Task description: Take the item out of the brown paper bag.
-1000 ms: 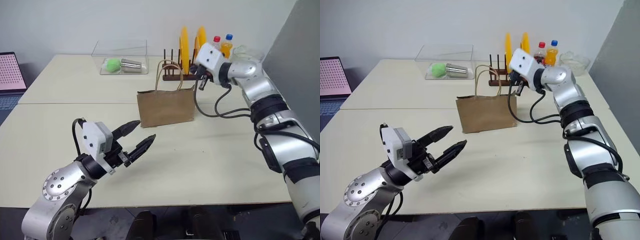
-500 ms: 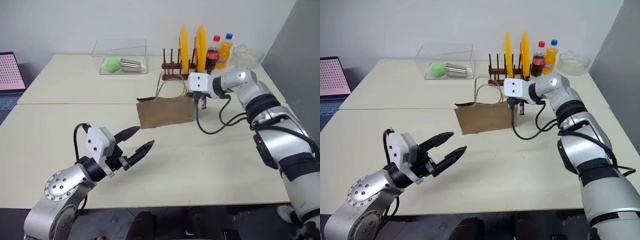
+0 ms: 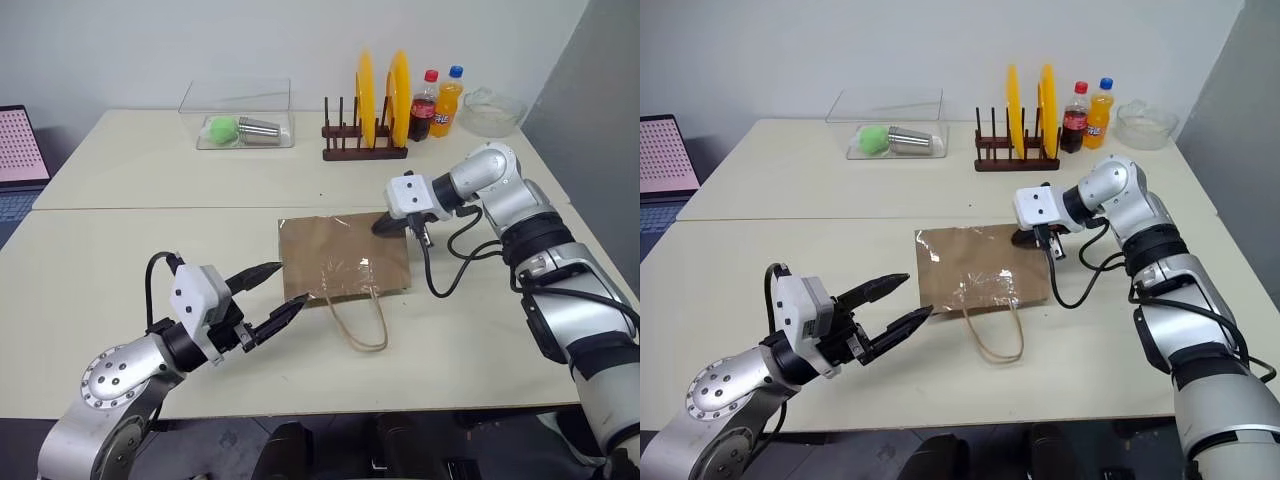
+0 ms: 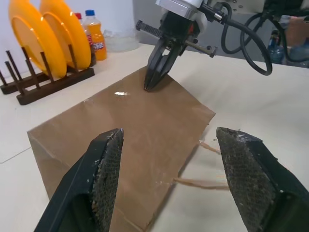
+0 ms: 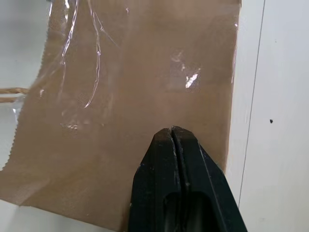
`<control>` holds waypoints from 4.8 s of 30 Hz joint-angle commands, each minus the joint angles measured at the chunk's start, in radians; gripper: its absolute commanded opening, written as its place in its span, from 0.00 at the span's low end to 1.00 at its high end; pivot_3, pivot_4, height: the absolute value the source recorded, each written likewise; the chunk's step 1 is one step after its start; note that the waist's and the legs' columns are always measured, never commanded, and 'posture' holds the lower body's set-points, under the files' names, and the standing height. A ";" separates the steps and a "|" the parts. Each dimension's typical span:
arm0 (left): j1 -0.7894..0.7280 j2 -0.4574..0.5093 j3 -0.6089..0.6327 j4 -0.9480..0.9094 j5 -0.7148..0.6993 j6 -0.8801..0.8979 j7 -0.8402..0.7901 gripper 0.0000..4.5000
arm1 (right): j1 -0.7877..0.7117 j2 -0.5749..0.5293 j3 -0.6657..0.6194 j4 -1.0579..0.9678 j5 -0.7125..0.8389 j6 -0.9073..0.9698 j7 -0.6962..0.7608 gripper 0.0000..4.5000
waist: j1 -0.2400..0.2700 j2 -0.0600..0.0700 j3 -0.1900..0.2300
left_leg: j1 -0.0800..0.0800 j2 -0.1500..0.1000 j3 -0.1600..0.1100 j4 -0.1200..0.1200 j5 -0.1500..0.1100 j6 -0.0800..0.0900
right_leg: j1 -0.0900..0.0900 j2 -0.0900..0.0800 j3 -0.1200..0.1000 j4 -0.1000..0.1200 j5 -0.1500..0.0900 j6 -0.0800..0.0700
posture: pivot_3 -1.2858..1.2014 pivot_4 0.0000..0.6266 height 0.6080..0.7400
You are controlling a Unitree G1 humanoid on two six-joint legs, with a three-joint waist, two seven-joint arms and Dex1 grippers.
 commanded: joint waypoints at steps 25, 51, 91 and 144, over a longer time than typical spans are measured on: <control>-0.403 0.181 -0.299 0.491 0.291 -0.636 -0.573 1.00 | 1.170 -0.302 -0.465 -1.665 0.571 1.064 -0.438 1.00 | 0.031 0.002 0.000 | -0.004 0.000 -0.002 -0.002 0.000 0.000 | 0.002 0.000 -0.004 -0.011 -0.003 0.007 | 0.52 0.24 1.00; -0.595 -0.077 -0.607 0.956 0.470 -1.144 -0.636 0.91 | 1.581 -0.334 -0.638 -1.880 0.710 1.104 -0.646 1.00 | 0.029 0.001 0.000 | -0.002 0.000 -0.003 -0.001 0.000 0.001 | 0.006 0.001 -0.004 -0.014 -0.001 0.011 | 0.52 0.24 1.00; -0.693 -0.071 -0.630 1.132 0.524 -1.321 -0.621 0.63 | 1.479 -0.405 -0.516 -1.862 0.802 1.103 -0.776 1.00 | 0.029 0.001 0.000 | -0.002 0.000 -0.005 0.000 0.000 0.001 | 0.009 0.001 -0.006 -0.016 -0.001 0.011 | 0.52 0.24 1.00; -0.696 -0.055 -0.604 1.102 0.479 -1.247 -0.623 0.47 | 1.461 -0.431 -0.454 -1.871 0.785 1.084 -0.774 1.00 | 0.028 0.001 -0.001 | -0.002 0.000 -0.006 0.000 0.000 0.001 | 0.010 0.001 -0.007 -0.016 -0.001 0.011 | 0.52 0.24 1.00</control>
